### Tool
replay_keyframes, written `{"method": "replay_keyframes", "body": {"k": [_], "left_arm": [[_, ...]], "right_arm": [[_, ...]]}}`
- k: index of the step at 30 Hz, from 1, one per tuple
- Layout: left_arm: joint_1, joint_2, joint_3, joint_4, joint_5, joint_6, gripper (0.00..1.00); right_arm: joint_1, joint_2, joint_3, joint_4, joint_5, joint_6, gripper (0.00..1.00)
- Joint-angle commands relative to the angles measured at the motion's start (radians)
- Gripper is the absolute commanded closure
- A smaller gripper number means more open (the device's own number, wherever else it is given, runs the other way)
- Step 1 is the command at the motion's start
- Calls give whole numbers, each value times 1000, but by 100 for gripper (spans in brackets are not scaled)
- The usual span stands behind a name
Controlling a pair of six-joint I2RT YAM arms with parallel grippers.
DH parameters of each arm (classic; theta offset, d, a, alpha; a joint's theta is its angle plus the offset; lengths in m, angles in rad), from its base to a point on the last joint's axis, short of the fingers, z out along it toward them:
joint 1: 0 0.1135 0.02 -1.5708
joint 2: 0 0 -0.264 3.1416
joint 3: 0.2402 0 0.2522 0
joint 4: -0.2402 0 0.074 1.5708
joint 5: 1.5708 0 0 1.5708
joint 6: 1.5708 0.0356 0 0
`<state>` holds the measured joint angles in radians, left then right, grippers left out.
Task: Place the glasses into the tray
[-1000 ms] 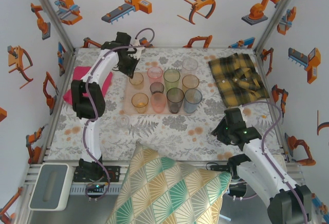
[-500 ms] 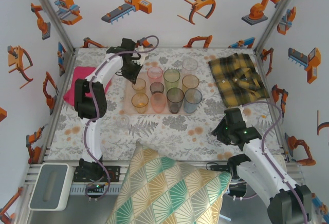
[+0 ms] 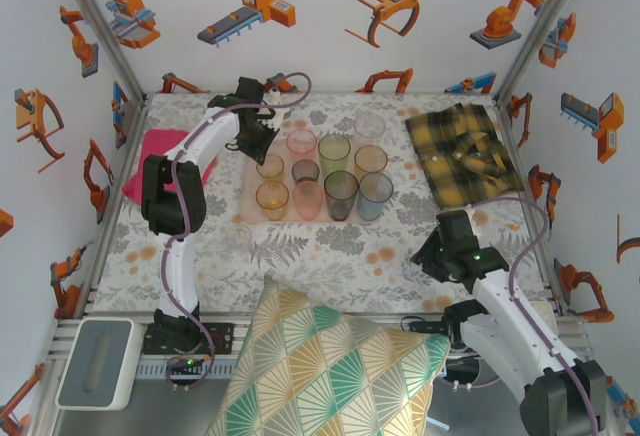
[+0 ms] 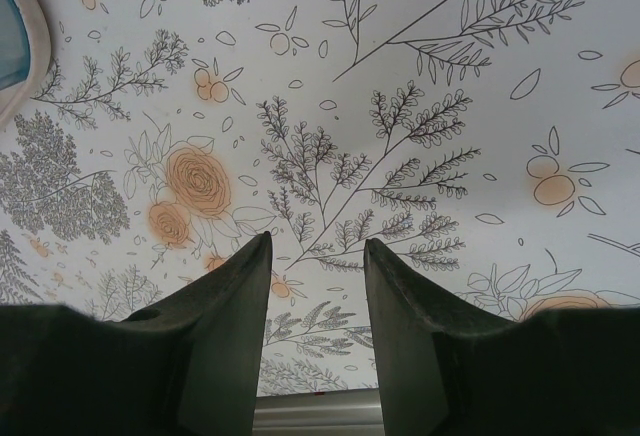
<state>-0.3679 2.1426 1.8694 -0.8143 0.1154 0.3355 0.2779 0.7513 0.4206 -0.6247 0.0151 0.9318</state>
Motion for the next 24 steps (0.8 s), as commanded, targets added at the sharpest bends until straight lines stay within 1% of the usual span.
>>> {"method": "replay_keyframes", "body": {"k": [1, 10, 20, 24], "left_arm": [[-6, -29, -29, -31, -20, 30, 100], [-6, -15, -13, -63, -17, 26, 97], [-6, -15, -3, -74, -1, 25, 77], [-5, -15, 5, -73, 16, 14, 72]], "right_arm": [[-6, -6, 21, -18, 9, 4, 58], [-7, -21, 24, -26, 5, 5, 58], [-6, -22, 24, -26, 3, 2, 58], [-6, -29, 27, -34, 5, 2, 58]]}}
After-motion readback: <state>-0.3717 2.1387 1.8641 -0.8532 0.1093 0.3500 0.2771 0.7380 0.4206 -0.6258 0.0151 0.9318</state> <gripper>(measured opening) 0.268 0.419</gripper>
